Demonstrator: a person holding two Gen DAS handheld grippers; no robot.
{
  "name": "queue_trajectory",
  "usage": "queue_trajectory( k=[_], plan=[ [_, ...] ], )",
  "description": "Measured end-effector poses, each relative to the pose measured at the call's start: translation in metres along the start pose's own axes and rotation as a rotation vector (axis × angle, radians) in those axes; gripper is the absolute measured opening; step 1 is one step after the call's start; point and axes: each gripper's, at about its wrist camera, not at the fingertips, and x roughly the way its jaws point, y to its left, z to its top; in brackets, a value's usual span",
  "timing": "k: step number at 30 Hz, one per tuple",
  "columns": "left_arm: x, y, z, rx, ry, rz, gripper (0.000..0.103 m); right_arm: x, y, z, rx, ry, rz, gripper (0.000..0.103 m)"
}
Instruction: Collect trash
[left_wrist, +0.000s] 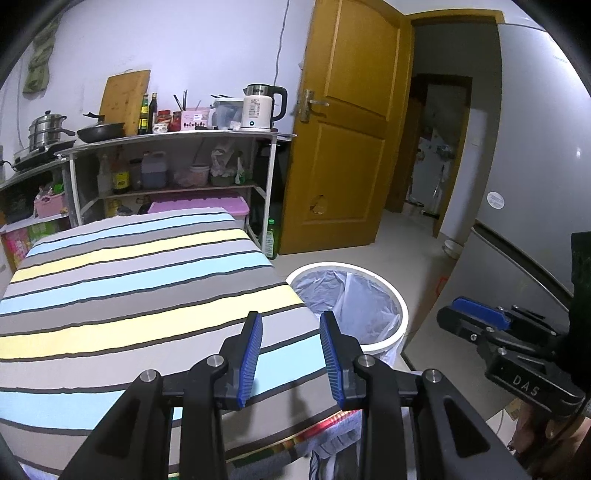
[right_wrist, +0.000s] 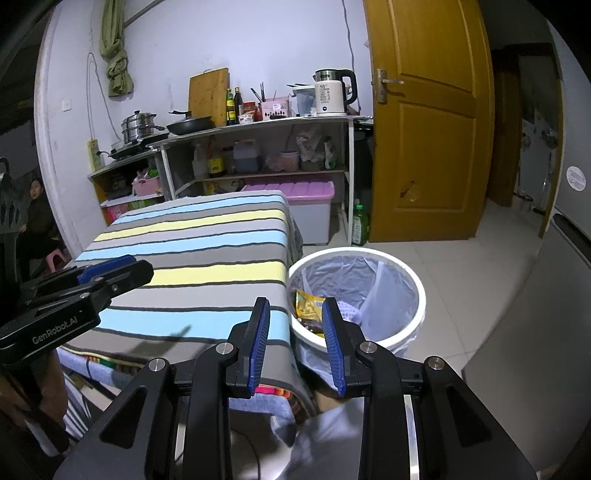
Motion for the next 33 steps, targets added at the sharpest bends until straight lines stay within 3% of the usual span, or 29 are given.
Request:
queue_trajectory(
  k=[33],
  plan=[
    [0.004,-0.0041,-0.0066,0.02,-0.003,0.01,0.032,0.0013,0.0008,-0.0047,0.001,0.005,-0.002,0.031]
  ],
)
